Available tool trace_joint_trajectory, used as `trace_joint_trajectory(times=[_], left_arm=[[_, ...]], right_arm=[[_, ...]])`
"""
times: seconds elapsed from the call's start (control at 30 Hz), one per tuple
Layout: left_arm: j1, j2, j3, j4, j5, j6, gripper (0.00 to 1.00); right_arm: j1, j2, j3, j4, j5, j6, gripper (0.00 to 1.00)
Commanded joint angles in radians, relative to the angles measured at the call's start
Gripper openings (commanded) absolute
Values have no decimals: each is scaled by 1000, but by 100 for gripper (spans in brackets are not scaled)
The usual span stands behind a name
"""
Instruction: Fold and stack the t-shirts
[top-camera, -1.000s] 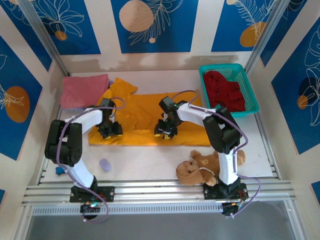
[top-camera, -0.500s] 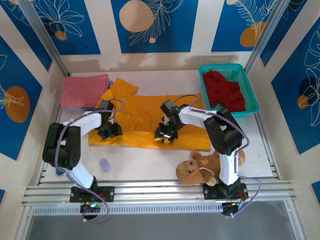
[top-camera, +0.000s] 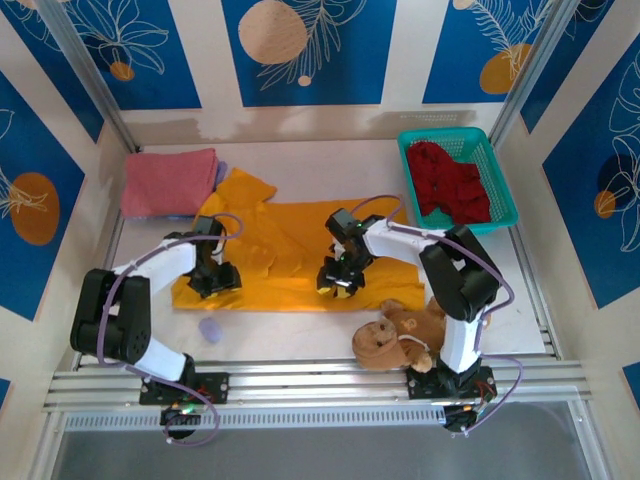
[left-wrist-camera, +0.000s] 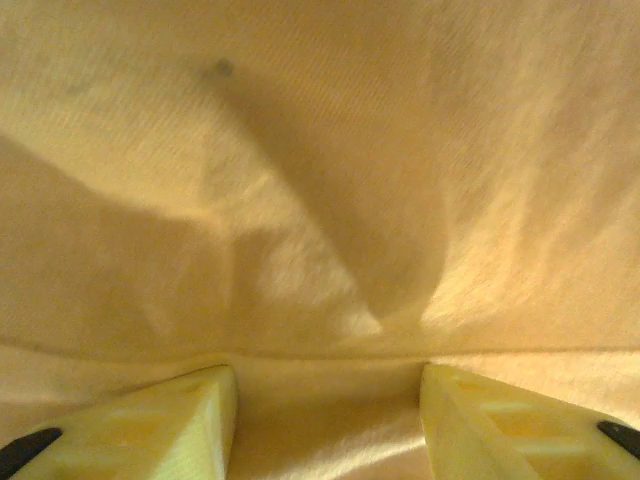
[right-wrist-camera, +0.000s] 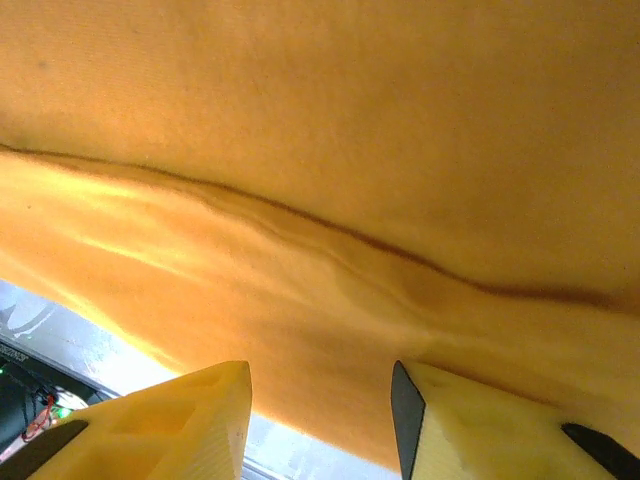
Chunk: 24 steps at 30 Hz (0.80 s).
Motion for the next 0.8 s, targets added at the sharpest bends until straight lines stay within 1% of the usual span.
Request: trace_joint_trajectory(times=[0.0,0.2,0.27,0.37,0.57,0.77], left_arm=[[-10,-33,117,-131,-23,5,52],[-7,24,392,-216,-58,49,52],[-8,70,465,-221,-64,65,52],[-8,156,573,-254,-81,89,51],[-8,317,765,-274,-124,138,51],[-6,526,977,-232,-143,144,50]], right_arm=[[-32,-83,73,-110,63,-49,43],[-126,-111,179,-244,157,-132,43],[-160,-109,211,-281,189,-160,43],[-205,-99,238,-312,198,-196,43],[-284,-82,270,-313,204,-243,43],[-331,18,390,-302,266,-304,42]])
